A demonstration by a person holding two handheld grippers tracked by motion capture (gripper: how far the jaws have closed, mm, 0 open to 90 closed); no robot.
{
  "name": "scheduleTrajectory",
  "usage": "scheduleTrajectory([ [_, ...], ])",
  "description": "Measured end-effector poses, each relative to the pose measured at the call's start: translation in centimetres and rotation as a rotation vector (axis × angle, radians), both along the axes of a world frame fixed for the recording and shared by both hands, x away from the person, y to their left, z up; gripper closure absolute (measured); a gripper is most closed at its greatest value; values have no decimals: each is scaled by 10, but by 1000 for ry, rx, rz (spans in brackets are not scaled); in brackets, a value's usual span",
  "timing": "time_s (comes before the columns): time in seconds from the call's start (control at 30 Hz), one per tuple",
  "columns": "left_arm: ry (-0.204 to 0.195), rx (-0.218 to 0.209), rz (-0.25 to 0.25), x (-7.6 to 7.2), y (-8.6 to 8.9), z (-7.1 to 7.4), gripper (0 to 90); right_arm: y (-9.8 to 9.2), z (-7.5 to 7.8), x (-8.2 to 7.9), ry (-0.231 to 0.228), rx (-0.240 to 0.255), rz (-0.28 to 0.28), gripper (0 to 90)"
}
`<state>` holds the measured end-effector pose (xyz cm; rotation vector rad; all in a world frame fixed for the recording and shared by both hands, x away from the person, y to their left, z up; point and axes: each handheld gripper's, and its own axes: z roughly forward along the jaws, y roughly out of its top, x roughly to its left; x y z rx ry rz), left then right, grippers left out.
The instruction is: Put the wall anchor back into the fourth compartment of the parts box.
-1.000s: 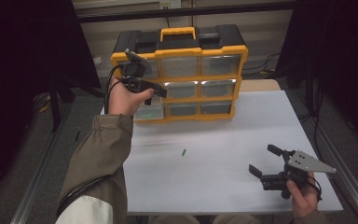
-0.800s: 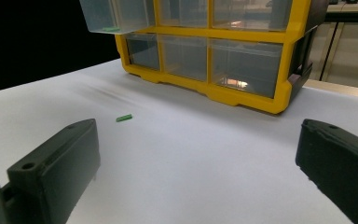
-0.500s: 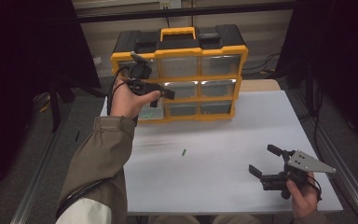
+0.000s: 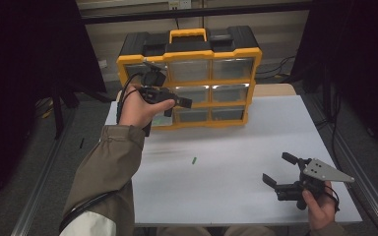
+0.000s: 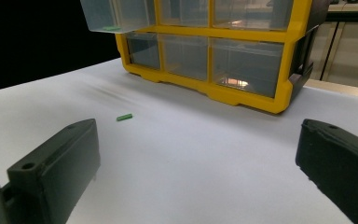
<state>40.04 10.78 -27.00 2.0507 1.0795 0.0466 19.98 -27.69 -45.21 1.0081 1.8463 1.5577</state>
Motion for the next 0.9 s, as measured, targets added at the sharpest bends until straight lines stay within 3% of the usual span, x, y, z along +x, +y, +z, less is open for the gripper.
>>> scheduleTrajectory([
  [0.27,-13,1,-19,-3,-3,-5,169,0,0,0,2,-2,-2,0],
  [0.9,-3,-17,-41,-10,-13,-18,164,0,0,0,3,-1,4,0],
])
